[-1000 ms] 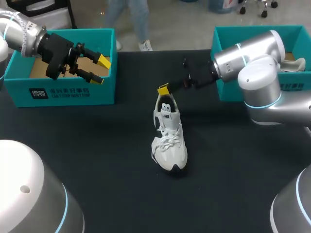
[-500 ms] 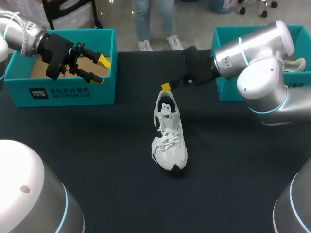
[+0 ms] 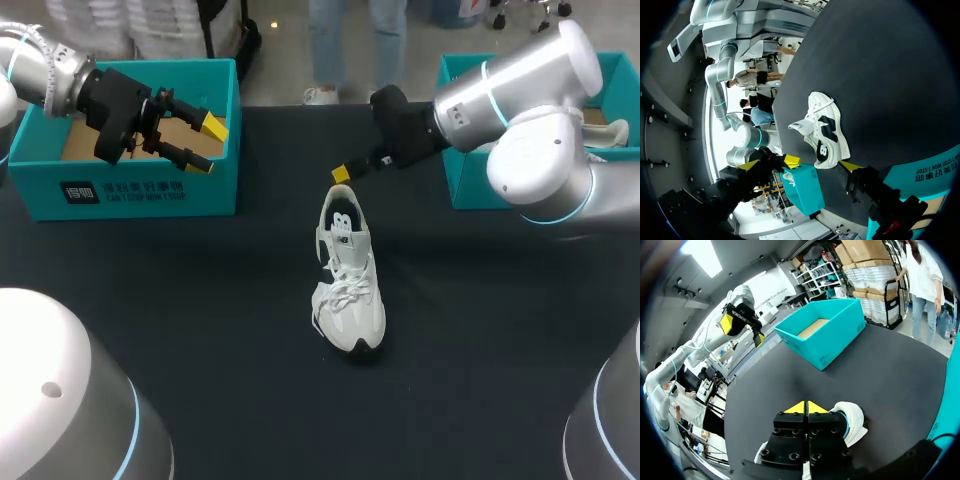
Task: Take the shoe out of the shoebox, open the shoe tongue, remove and reinsert the insole, then place the shoe into the shoebox
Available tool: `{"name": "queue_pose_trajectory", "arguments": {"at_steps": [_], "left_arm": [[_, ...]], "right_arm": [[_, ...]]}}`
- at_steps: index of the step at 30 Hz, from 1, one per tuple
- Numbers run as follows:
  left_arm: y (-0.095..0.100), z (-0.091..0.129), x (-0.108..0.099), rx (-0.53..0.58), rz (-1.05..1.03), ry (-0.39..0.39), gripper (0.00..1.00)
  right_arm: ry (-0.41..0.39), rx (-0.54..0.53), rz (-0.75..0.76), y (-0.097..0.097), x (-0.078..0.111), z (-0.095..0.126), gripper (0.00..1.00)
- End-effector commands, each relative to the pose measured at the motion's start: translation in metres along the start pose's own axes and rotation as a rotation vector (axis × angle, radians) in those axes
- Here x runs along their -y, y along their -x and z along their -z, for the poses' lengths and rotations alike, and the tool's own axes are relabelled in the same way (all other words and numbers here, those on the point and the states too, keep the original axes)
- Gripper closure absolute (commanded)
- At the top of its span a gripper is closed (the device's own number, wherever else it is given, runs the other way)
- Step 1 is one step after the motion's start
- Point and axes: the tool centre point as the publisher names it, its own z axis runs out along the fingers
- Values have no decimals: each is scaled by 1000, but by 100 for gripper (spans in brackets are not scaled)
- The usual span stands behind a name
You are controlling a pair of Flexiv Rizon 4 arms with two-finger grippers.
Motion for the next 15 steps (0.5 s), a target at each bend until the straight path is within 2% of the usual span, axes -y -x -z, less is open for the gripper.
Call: {"name": "queue_pose_trajectory", "arguments": {"at_steps": [1, 7, 9, 15], "left_arm": [[0, 0, -1, -2, -1, -3, 0], [0, 0, -1, -2, -1, -3, 0], [0, 0, -1, -2, -1, -3, 0], [0, 0, -1, -2, -1, -3, 0]], "right_arm": [[-9, 103, -73, 5, 0, -5, 100], [-4, 248, -106, 12, 4, 1, 100], [-75, 341, -93, 12, 4, 4, 100], [-75, 341, -93, 12, 4, 4, 100]]}}
